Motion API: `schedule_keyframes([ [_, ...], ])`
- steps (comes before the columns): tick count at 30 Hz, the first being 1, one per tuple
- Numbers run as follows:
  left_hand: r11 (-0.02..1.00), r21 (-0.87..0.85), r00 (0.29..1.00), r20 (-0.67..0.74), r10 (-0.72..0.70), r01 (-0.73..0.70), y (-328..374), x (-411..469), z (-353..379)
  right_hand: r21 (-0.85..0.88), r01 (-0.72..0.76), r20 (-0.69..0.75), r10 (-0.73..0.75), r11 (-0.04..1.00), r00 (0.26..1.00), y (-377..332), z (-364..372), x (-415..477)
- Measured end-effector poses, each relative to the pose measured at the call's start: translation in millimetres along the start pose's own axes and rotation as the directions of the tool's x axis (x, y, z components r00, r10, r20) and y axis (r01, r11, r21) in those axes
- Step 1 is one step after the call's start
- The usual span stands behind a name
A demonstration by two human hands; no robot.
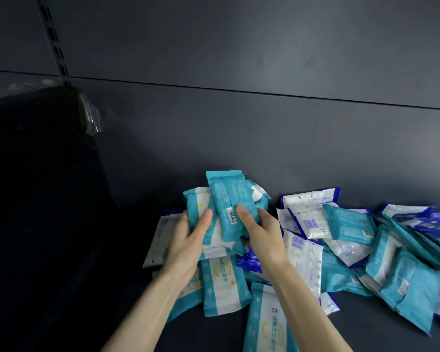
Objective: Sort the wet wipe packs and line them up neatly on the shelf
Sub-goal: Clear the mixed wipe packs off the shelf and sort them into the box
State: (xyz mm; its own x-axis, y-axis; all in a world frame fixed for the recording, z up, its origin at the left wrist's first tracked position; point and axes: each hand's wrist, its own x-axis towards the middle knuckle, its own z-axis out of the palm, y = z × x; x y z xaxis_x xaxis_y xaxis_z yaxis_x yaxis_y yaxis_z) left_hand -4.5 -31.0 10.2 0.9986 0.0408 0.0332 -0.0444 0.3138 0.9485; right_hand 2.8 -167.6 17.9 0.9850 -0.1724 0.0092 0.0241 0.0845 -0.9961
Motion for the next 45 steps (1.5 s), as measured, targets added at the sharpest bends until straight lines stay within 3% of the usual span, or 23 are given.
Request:
schedule_keyframes([
  [3,0.970,0.238,0.998,-0.035,0.054,-0.044,-4.2,-16.8,-5.3,-0.001,0.021,-0.103,-0.021,1.000,0.994,3.1,-14.0,-15.9],
  [8,0.806,0.592,0.985,-0.141,0.096,0.006,-19.8,-37.9,-16.3,-0.051,0.077,-0.211,-0.086,0.996,0.974,13.8,-40.5,-40.1],
  [12,0.558,0.826,0.980,-0.167,0.110,0.078,-29.2,-47.4,-13.8,-0.233,0.095,-0.178,-0.138,0.968,0.974,28.9,-42.8,-46.6],
  [14,0.497,0.865,0.986,-0.134,0.099,0.068,-27.2,-48.0,-11.9,-0.334,0.104,-0.160,-0.165,0.937,0.973,34.9,-40.0,-47.8],
  [17,0.570,0.819,0.995,-0.095,0.033,0.059,-23.8,-43.0,-10.3,-0.419,0.129,-0.121,-0.196,0.899,0.973,38.0,-37.6,-48.4],
  [20,0.663,0.736,0.987,-0.156,-0.028,0.135,-21.7,-38.2,-7.5,-0.488,0.141,-0.091,-0.211,0.861,0.973,37.1,-36.2,-48.8],
  [24,0.845,0.473,0.968,-0.151,-0.202,0.250,-14.4,-39.7,-4.3,-0.515,0.146,-0.069,-0.211,0.845,0.975,37.8,-36.0,-49.1],
  [27,0.890,0.391,0.972,-0.106,-0.210,0.234,-9.8,-44.4,-4.7,-0.398,0.129,-0.101,-0.183,0.908,0.978,36.2,-37.5,-52.3],
  [31,0.973,0.191,0.979,-0.183,-0.094,0.129,0.6,-59.9,-8.4,-0.143,0.126,-0.089,-0.139,0.982,0.986,20.5,-42.5,-59.3],
  [37,1.000,0.008,0.999,-0.051,0.006,-0.006,34.8,-105.2,-3.4,0.105,0.071,-0.034,-0.068,0.992,0.997,-9.2,-55.7,-106.7],
  [41,0.990,-0.048,0.986,0.111,-0.125,0.131,33.7,-136.6,-1.3,0.183,0.026,-0.034,-0.020,0.983,0.999,-8.5,-72.3,-161.6],
  [45,0.963,0.002,0.915,0.310,-0.257,0.270,16.0,-174.5,6.3,0.241,0.041,-0.183,0.003,0.970,0.983,8.3,-82.5,-231.7],
])
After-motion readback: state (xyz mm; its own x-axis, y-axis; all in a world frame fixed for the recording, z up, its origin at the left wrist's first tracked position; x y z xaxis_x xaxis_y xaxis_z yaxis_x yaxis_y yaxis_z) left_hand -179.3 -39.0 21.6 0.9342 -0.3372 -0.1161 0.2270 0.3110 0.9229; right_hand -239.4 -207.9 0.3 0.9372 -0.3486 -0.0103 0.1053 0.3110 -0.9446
